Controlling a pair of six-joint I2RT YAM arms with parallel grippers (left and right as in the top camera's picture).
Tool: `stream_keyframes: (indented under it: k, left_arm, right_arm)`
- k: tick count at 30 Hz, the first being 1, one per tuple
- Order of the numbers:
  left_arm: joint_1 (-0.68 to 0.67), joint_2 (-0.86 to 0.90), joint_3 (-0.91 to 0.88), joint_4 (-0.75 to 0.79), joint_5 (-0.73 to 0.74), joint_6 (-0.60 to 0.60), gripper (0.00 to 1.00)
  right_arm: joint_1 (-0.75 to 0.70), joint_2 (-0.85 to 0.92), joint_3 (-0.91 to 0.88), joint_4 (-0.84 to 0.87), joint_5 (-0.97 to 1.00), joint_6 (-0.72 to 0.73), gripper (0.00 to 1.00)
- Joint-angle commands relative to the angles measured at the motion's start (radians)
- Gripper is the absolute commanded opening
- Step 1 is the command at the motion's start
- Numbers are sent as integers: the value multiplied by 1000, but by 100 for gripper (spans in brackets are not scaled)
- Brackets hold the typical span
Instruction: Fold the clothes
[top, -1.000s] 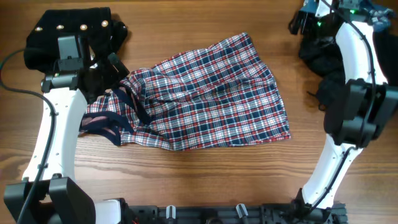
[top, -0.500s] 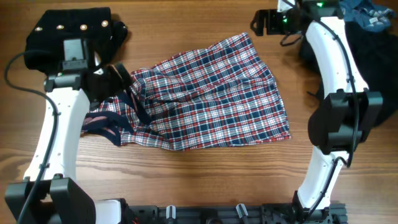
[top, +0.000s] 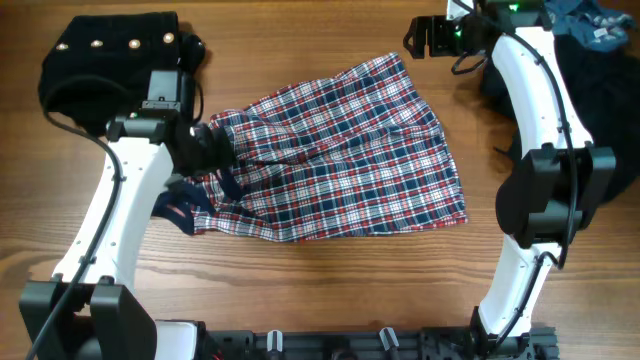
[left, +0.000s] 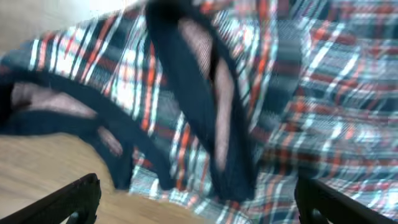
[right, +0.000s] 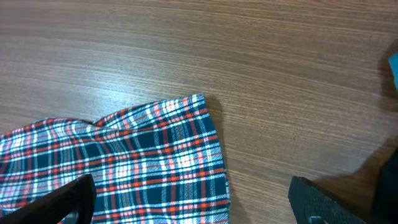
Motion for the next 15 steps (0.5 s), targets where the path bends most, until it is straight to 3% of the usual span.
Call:
stream_keyframes:
  k: [1, 4, 15]
  left_arm:
    - [-4, 14, -31, 101, 110, -22, 99]
    - [-5, 45, -35, 164, 176, -22, 100]
    - [-5, 198, -34, 314, 249, 4, 82]
  right_arm:
    - [-2, -10, 1, 1, 13, -32, 100]
    - [-2, -10, 1, 1, 24, -43, 100]
    - [-2, -10, 1, 0, 47, -54, 100]
